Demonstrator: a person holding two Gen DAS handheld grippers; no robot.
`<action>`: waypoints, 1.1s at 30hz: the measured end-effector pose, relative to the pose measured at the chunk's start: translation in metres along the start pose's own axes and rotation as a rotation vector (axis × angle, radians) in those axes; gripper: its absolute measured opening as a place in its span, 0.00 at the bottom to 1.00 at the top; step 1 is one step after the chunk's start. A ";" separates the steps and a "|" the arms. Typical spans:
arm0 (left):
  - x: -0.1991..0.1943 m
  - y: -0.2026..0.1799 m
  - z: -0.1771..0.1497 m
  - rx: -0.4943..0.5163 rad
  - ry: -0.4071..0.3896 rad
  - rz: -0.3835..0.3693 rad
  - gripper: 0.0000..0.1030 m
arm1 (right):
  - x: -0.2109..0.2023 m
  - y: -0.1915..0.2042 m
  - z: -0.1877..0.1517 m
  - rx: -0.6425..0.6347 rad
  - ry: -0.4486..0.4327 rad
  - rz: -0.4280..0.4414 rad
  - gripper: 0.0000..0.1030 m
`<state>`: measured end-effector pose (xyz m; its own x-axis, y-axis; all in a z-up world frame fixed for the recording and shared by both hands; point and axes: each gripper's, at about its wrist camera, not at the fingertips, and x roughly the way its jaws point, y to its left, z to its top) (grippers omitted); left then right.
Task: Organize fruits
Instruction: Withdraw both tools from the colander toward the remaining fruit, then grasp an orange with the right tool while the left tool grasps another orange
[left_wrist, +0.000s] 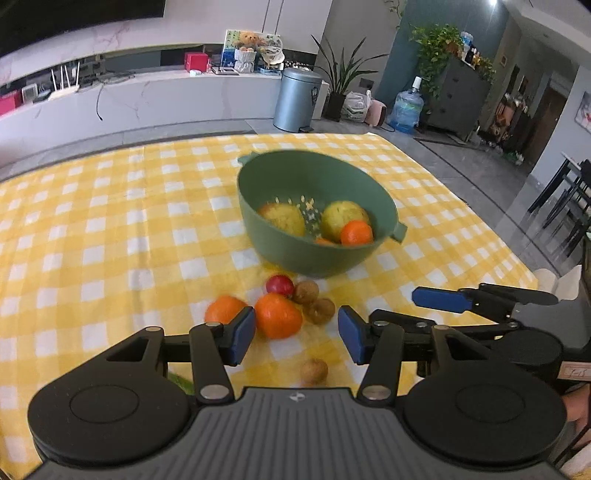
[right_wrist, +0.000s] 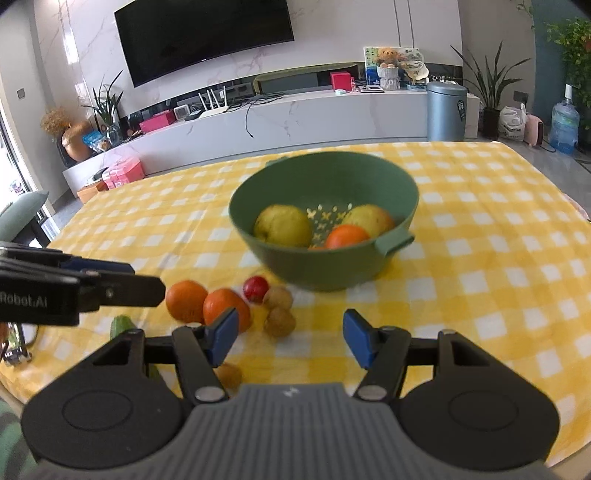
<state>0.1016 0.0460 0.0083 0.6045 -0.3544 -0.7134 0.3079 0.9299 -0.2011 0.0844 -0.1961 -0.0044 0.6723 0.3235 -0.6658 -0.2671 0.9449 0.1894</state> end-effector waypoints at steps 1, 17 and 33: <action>0.001 0.000 -0.005 0.003 0.002 -0.004 0.59 | 0.001 0.002 -0.005 -0.007 0.001 0.000 0.58; 0.029 0.036 -0.022 -0.071 -0.020 0.148 0.57 | 0.035 0.020 -0.017 -0.029 -0.004 0.108 0.45; 0.054 0.055 -0.023 -0.099 0.038 0.112 0.55 | 0.081 0.064 -0.013 -0.317 -0.020 0.076 0.42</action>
<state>0.1350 0.0804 -0.0569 0.6020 -0.2461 -0.7597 0.1651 0.9691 -0.1831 0.1134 -0.1102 -0.0557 0.6548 0.3965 -0.6435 -0.5166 0.8563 0.0020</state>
